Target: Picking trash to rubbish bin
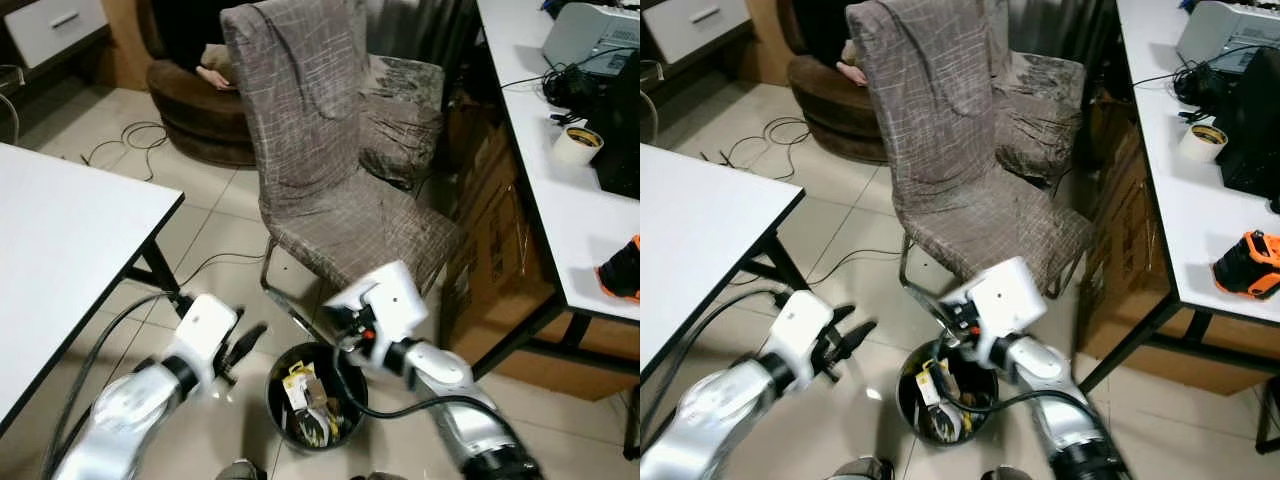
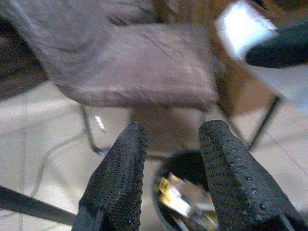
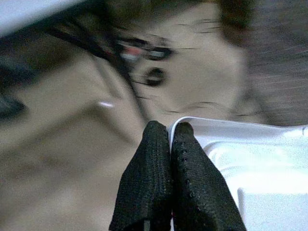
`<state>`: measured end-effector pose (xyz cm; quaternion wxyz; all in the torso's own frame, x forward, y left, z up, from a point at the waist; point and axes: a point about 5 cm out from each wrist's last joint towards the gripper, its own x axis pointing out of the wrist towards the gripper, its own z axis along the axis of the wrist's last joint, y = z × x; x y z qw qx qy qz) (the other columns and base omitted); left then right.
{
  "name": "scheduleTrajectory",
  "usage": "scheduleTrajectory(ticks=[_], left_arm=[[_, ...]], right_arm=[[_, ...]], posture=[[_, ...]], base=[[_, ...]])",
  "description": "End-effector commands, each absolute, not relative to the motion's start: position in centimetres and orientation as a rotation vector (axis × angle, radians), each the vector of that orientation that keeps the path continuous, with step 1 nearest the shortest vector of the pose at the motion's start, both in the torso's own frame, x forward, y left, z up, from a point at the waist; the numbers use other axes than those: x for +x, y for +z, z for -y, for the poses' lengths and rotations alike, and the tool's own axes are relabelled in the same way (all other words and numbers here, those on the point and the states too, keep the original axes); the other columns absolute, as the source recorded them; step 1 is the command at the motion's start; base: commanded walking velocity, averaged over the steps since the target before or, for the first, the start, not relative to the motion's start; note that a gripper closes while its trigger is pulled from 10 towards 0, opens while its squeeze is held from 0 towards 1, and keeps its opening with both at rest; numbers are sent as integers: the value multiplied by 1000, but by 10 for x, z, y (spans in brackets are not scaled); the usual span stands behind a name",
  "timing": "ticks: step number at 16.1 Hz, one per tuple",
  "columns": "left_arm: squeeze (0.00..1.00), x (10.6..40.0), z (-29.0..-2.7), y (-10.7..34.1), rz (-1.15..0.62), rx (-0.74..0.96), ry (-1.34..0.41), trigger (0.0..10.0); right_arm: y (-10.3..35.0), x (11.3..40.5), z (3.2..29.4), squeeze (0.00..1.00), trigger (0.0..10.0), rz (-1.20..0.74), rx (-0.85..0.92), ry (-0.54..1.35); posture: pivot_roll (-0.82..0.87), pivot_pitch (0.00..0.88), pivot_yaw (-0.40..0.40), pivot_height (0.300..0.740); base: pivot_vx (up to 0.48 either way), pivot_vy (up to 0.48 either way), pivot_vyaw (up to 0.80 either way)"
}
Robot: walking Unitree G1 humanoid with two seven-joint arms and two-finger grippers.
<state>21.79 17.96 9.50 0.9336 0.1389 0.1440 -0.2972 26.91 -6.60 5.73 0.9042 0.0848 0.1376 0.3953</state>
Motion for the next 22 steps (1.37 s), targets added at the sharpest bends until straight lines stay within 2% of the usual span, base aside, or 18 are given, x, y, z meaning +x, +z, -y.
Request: scheduleTrajectory(ticks=[1, 3, 6, 8, 11, 19, 20, 21, 22], left_arm=[[0, 216, -177, 101, -283, 265, -651, 10000], [0, 211, -177, 102, -297, 266, -684, 10000], [0, 208, -174, 102, -306, 268, -702, 10000], [0, 202, -166, 103, -328, 238, -769, 10000], [0, 193, -163, 102, -383, 209, -848, 10000], [0, 191, -163, 104, -409, 212, -873, 10000], [0, 190, -163, 104, -412, 210, -877, 10000], [0, 190, -163, 104, -414, 208, -880, 10000], [0, 190, -163, 104, -417, 206, -883, 10000]], right_arm=[[56, 270, 66, 0, 10000, -305, 246, 848], [53, 267, 55, 0, 10000, -338, 299, 915], [31, 264, 48, 0, 10000, -475, 241, 938], [18, 261, 47, 0, 10000, -554, 355, 918], [15, 261, 43, 0, 10000, -573, 426, 944], [18, 268, 40, 0, 10000, -524, 511, 953], [19, 269, 40, 51, 10000, -522, 517, 954], [19, 269, 40, 51, 10000, -520, 513, 954], [19, 270, 40, 329, 10000, -521, 516, 953]], posture=[[27, 184, -41, 740], [38, 202, -40, 740], [37, 237, -42, 740], [43, 259, -41, 740], [48, 272, -37, 740], [56, 288, -30, 740], [56, 288, -30, 740], [56, 288, -30, 740], [56, 289, -30, 740]], base=[[0, 0, 0], [0, 0, 0], [0, 0, 0], [0, 0, 0], [0, 0, 0], [0, 0, 0], [0, 0, 0], [0, 0, 0], [0, 0, 0]])
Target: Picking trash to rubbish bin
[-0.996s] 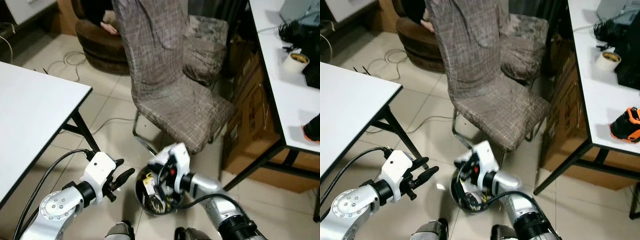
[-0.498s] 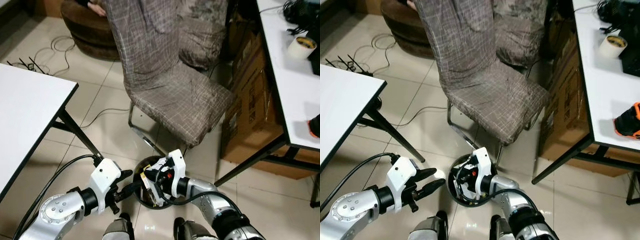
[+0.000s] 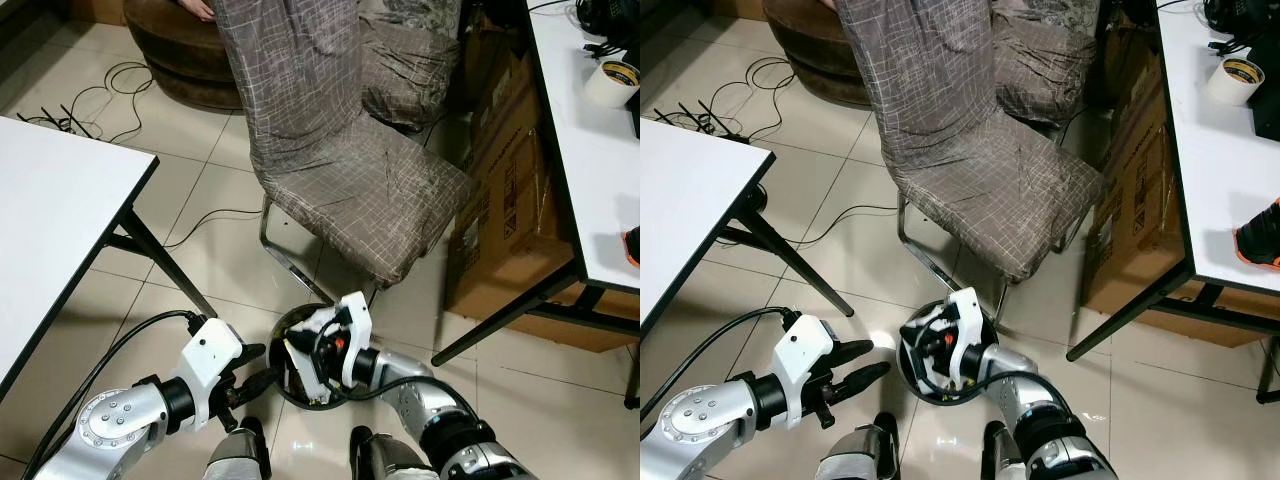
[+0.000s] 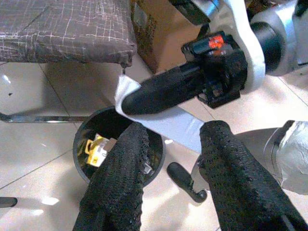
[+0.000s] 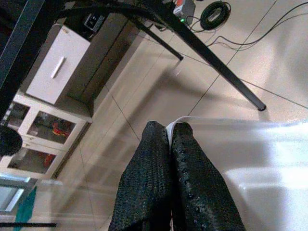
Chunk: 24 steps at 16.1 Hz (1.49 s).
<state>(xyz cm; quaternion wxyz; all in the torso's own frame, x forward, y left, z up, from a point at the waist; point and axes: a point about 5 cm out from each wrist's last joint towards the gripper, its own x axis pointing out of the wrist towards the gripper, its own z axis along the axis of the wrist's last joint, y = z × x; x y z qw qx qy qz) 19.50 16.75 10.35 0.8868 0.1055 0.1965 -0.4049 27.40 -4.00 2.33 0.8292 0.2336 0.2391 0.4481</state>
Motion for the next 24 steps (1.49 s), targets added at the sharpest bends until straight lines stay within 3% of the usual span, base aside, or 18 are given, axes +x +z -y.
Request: scheduleTrajectory(ticks=[1, 17, 21, 22, 24], left_arm=[[0, 190, -163, 104, -419, 207, -884, 10000], [0, 193, -162, 104, -416, 209, -875, 10000], [0, 193, -161, 105, -415, 210, -878, 10000], [0, 193, -161, 105, -415, 210, -878, 10000], [0, 193, -161, 105, -414, 211, -878, 10000]], right_arm=[[19, 270, 40, 1000, 10000, -523, 525, 956], [11, 267, 46, 1000, 10000, -568, 520, 952], [5, 268, 48, 980, 10000, -598, 405, 915], [4, 268, 48, 0, 10000, -607, 373, 910], [1, 267, 49, 0, 10000, -631, 314, 898]], posture=[[56, 289, -30, 740], [54, 279, -29, 740], [53, 278, -26, 740], [54, 278, -26, 740], [55, 279, -26, 740]], base=[[0, 0, 0], [0, 0, 0], [0, 0, 0], [0, 0, 0], [0, 0, 0]])
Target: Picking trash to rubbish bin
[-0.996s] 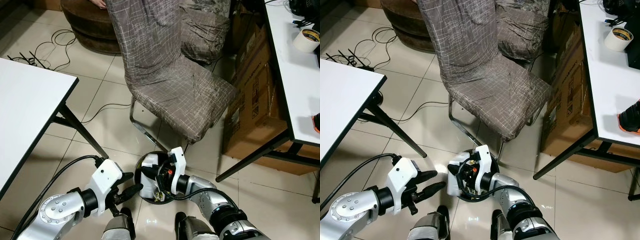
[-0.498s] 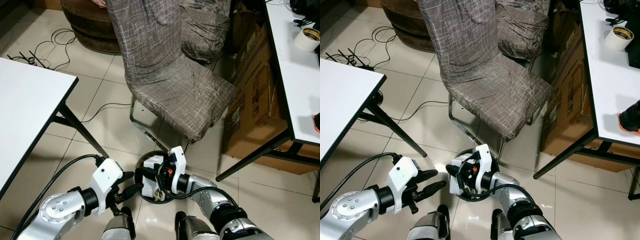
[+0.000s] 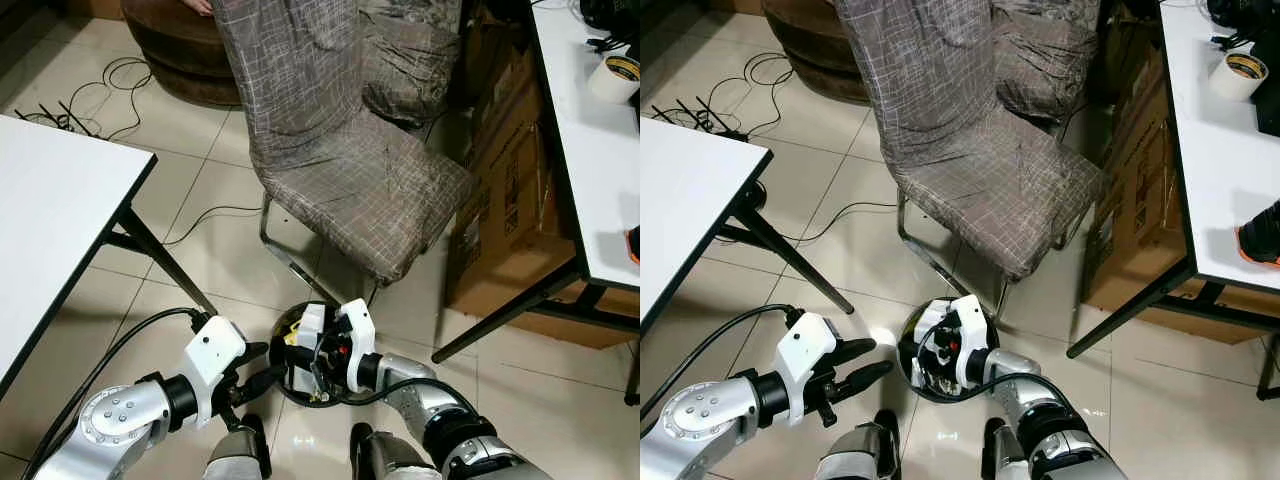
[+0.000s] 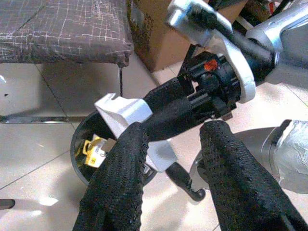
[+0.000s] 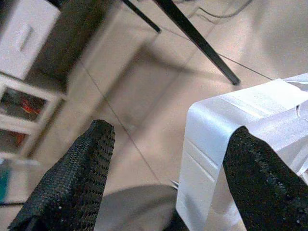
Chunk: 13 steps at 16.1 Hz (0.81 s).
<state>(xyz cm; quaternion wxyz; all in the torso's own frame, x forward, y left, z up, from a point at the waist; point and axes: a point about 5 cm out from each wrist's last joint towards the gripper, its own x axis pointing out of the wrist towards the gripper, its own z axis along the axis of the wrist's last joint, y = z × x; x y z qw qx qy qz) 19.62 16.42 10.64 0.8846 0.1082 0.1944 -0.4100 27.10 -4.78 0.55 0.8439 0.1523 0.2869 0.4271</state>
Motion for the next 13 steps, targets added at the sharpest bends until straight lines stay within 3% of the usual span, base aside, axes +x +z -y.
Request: scheduleTrajectory(ticks=[1, 7, 13], left_arm=[[0, 193, -161, 105, -413, 212, -877, 10000], [0, 194, -160, 106, -409, 214, -878, 10000], [0, 195, -160, 107, -407, 216, -880, 10000]], right_arm=[[-3, 266, 49, 0, 10000, -645, 206, 896], [1, 271, 42, 0, 10000, -602, 89, 886], [0, 269, 37, 0, 10000, -548, -191, 980]], posture=[[57, 280, -26, 740], [55, 281, -24, 740], [56, 278, -23, 740]], base=[[0, 0, 0], [0, 0, 0], [0, 0, 0]])
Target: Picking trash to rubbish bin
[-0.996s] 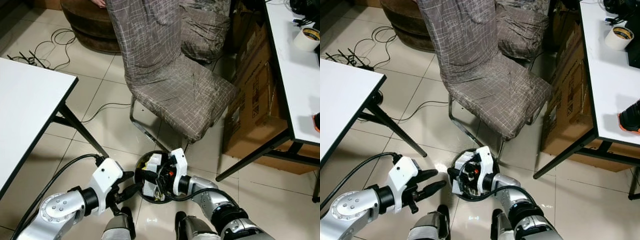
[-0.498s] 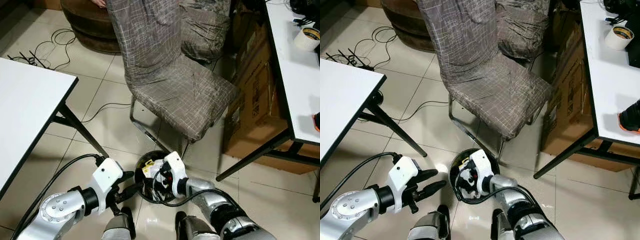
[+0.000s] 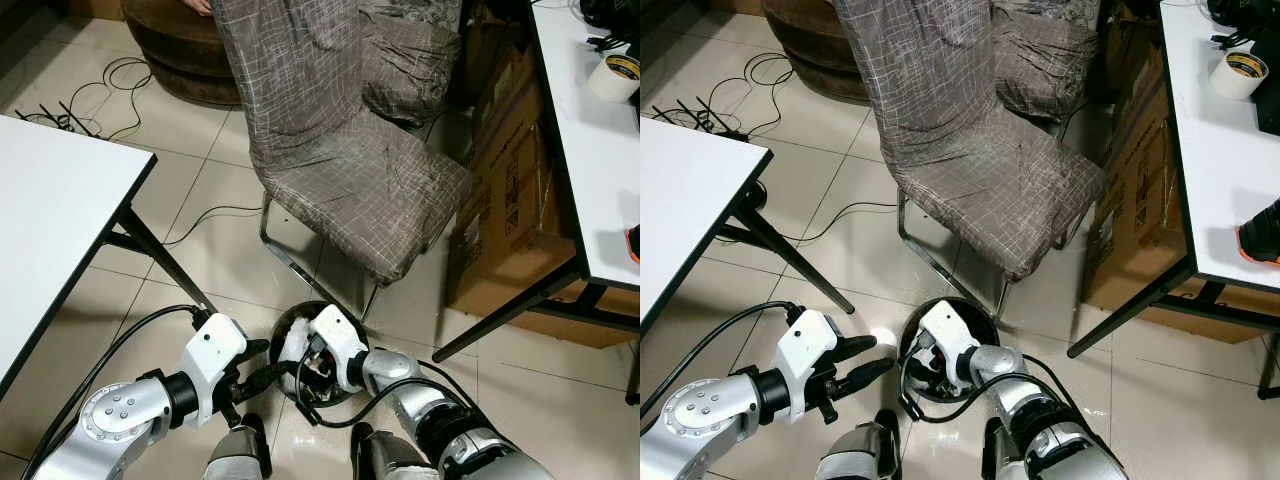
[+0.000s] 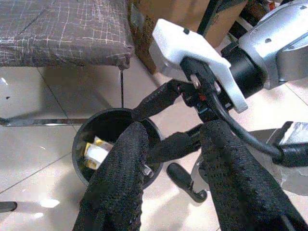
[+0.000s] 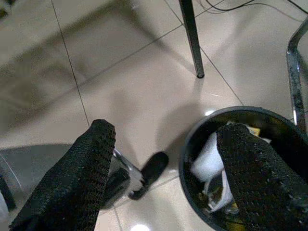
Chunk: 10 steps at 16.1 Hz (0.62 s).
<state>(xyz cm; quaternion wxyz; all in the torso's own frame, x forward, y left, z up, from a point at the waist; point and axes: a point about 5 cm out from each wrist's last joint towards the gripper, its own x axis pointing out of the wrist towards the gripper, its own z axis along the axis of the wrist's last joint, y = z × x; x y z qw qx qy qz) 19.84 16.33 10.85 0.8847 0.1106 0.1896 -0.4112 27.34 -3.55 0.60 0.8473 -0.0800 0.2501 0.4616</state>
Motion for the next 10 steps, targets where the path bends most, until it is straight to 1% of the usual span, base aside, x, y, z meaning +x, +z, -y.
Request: scheduleTrajectory(ticks=[1, 3, 5, 6, 7, 8, 9, 10], left_arm=[[0, 195, -160, 107, -406, 216, -880, 10000], [0, 194, -160, 107, -405, 215, -883, 10000], [0, 195, -160, 107, -393, 218, -865, 10000], [0, 203, -162, 106, -368, 227, -785, 10000], [0, 213, -168, 106, -351, 224, -665, 10000], [0, 221, -171, 110, -311, 186, -571, 10000], [0, 224, -172, 111, -293, 176, -528, 10000], [0, 225, -174, 113, -277, 136, -459, 10000]], right_arm=[[1, 269, 36, 0, 10000, -542, -217, 986], [0, 269, 36, 0, 10000, -534, -261, 996], [2, 271, 38, 0, 10000, -525, -265, 986], [6, 276, 42, 0, 10000, -497, -241, 944], [12, 283, 47, 0, 10000, -457, -195, 885], [24, 292, 56, 0, 10000, -398, -94, 788], [29, 296, 61, 0, 10000, -367, -49, 740], [47, 300, 76, 0, 10000, -278, 51, 629]], posture=[[56, 278, -23, 740], [54, 276, -23, 740], [50, 265, -26, 740], [49, 253, -29, 740], [46, 240, -31, 740], [40, 224, -34, 740], [34, 209, -33, 740], [19, 187, -31, 740]], base=[[0, 0, 0], [0, 0, 0], [0, 0, 0], [0, 0, 0], [0, 0, 0], [0, 0, 0], [0, 0, 0], [0, 0, 0]])
